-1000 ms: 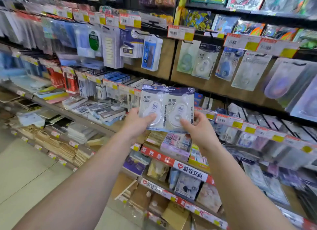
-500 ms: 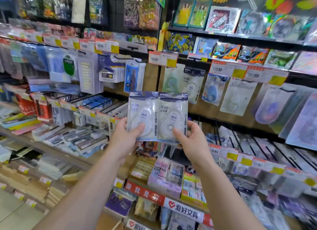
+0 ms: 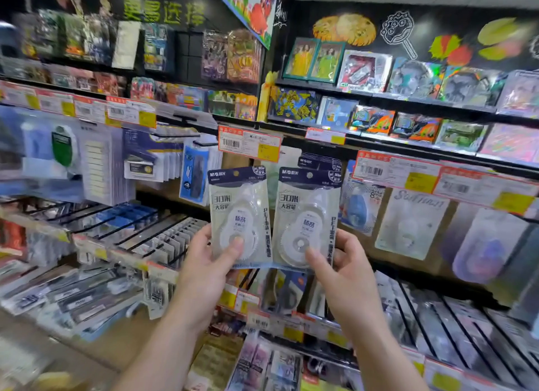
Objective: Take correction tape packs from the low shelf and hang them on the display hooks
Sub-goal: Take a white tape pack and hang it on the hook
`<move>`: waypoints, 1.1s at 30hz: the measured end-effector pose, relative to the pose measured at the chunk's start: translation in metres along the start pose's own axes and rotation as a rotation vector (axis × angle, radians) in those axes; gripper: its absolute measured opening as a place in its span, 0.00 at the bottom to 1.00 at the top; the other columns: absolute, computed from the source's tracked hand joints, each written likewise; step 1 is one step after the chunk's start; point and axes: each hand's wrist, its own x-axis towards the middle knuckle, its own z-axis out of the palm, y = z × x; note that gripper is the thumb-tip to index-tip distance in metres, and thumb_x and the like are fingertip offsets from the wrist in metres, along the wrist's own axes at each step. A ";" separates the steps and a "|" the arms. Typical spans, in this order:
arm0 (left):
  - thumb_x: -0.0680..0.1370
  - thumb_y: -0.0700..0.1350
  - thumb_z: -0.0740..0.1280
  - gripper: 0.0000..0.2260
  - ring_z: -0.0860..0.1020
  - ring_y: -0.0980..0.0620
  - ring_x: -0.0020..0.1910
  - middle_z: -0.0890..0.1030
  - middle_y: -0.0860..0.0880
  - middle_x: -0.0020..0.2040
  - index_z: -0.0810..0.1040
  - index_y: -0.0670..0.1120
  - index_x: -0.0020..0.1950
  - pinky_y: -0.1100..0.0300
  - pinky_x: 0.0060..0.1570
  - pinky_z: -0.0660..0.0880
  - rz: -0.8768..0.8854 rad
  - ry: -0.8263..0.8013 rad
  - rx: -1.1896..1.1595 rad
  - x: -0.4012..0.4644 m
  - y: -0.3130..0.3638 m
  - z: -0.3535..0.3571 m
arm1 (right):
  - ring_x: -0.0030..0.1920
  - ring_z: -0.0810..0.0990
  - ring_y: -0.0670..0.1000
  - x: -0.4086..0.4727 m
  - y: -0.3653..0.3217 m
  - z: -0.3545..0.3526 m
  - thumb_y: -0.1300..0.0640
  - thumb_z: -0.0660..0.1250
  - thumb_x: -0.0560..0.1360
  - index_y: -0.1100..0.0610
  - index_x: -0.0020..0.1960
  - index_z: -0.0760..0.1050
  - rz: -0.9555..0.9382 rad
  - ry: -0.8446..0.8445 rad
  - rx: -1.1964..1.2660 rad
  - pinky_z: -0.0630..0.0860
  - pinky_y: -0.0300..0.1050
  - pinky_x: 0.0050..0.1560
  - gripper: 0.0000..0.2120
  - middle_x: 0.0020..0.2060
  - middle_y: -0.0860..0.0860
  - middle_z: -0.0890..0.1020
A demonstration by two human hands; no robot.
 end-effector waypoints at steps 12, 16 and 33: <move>0.72 0.49 0.71 0.27 0.83 0.53 0.55 0.85 0.51 0.56 0.69 0.51 0.70 0.49 0.59 0.77 -0.020 -0.100 -0.017 0.029 0.000 -0.002 | 0.44 0.85 0.43 0.005 -0.004 0.004 0.55 0.70 0.76 0.44 0.56 0.71 0.007 0.105 0.024 0.79 0.39 0.43 0.13 0.43 0.42 0.87; 0.70 0.53 0.72 0.26 0.82 0.51 0.58 0.84 0.51 0.58 0.71 0.55 0.67 0.44 0.64 0.75 -0.058 -0.147 0.023 0.035 0.000 -0.009 | 0.45 0.86 0.45 0.002 -0.005 0.009 0.55 0.70 0.76 0.47 0.61 0.71 0.036 0.142 0.019 0.80 0.44 0.47 0.16 0.45 0.45 0.87; 0.67 0.54 0.72 0.23 0.83 0.50 0.57 0.85 0.52 0.56 0.72 0.60 0.61 0.44 0.63 0.75 -0.108 -0.187 0.060 0.044 -0.003 -0.025 | 0.43 0.85 0.44 0.015 0.008 0.022 0.49 0.70 0.76 0.48 0.61 0.72 0.103 0.225 -0.043 0.79 0.46 0.43 0.15 0.44 0.48 0.86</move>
